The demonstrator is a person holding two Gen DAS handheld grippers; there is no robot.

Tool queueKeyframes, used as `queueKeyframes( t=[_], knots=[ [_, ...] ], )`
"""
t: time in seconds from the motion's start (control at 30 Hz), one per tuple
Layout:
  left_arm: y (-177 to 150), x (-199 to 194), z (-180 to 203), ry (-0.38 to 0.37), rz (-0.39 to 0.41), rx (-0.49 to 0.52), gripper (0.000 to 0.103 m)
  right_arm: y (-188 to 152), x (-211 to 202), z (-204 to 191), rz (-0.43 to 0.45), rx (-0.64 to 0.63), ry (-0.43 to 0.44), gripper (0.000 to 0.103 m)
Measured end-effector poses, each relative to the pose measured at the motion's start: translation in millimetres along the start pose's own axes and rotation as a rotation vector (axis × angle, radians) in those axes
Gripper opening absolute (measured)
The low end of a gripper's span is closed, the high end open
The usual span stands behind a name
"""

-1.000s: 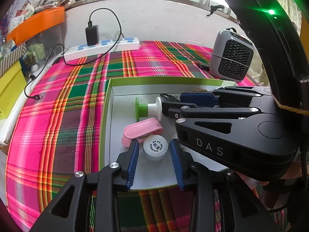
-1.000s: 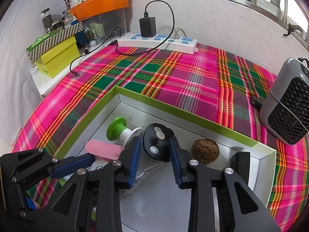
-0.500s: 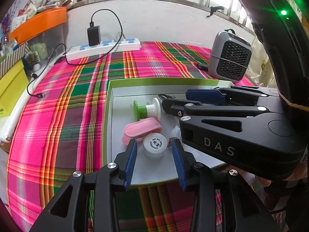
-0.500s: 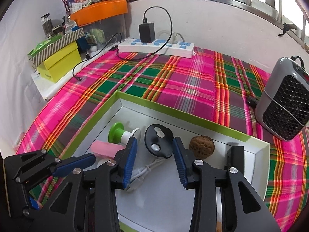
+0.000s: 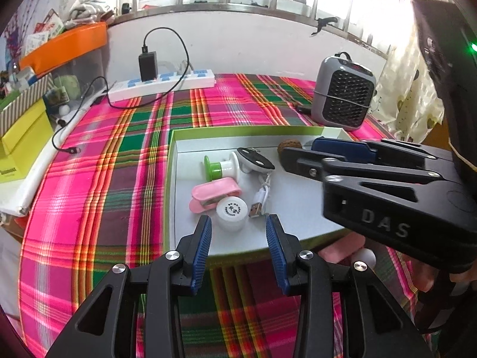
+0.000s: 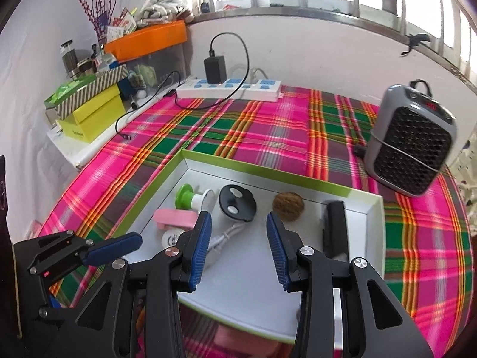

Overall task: Organize objects
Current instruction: 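Open both tools to drop the black gadget and beige container into the box, then move the left tool toward the pink curved clip while the right tool closes on the white knob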

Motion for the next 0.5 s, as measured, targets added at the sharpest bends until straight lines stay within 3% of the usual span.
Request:
queueKeyframes(
  t=[0.5],
  knots=[
    [-20.7,-27.8,13.1,-0.003,0.040,0.027,0.036,-44.1,-46.2,11.9,0.084,0.091,-0.051,0.040]
  ],
)
Point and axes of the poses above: each gripper's, at about its wrist camera, not at the fingertips, and x roughly the way its jaws point, z to its right, y to its top, the point moved 7 cm from there along x, roughly the way its jaws point, and after that the axes turned 11 degrees about -z, right-handed, at the moved point
